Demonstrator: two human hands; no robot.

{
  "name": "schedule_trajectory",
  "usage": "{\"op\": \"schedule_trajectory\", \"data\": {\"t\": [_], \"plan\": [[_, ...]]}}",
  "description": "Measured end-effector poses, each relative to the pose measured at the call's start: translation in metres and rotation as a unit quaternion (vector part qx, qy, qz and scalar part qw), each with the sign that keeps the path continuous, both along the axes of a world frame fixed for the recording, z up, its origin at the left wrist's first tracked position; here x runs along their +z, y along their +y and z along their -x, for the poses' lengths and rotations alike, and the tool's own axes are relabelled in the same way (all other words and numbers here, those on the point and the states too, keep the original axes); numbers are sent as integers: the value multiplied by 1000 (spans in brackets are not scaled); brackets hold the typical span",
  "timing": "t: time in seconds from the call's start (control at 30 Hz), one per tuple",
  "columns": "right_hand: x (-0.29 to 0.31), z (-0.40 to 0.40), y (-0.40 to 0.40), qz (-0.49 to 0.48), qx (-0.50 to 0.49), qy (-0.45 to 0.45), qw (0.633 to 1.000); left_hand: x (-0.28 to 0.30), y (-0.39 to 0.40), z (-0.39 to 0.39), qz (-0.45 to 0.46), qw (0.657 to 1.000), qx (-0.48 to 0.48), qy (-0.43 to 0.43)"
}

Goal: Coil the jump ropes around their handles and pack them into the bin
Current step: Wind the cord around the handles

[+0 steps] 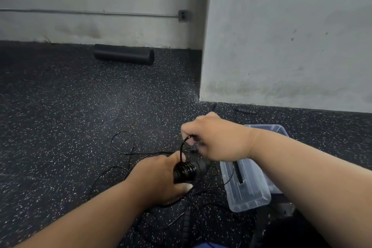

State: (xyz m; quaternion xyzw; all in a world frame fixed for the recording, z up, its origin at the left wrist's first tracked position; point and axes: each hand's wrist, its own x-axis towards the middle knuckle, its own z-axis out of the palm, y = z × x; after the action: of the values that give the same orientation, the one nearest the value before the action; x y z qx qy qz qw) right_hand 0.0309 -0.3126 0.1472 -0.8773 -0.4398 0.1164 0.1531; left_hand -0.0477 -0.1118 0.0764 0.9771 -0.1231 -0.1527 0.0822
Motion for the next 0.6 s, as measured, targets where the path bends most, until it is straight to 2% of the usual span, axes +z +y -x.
{"op": "schedule_trajectory", "data": {"t": [0.13, 0.23, 0.43, 0.6], "plan": [[0, -12, -11, 11, -31, 36, 999, 12, -8, 9, 57, 997, -46, -3], [-5, -20, -22, -7, -86, 126, 988, 19, -3, 7, 145, 988, -51, 21], [-27, -36, -29, -85, -110, 302, 943, 22, 8, 1, 319, 947, -8, 45], [-36, -45, -35, -126, -65, 432, 891, 20, 11, 1, 341, 938, -14, 55]]}}
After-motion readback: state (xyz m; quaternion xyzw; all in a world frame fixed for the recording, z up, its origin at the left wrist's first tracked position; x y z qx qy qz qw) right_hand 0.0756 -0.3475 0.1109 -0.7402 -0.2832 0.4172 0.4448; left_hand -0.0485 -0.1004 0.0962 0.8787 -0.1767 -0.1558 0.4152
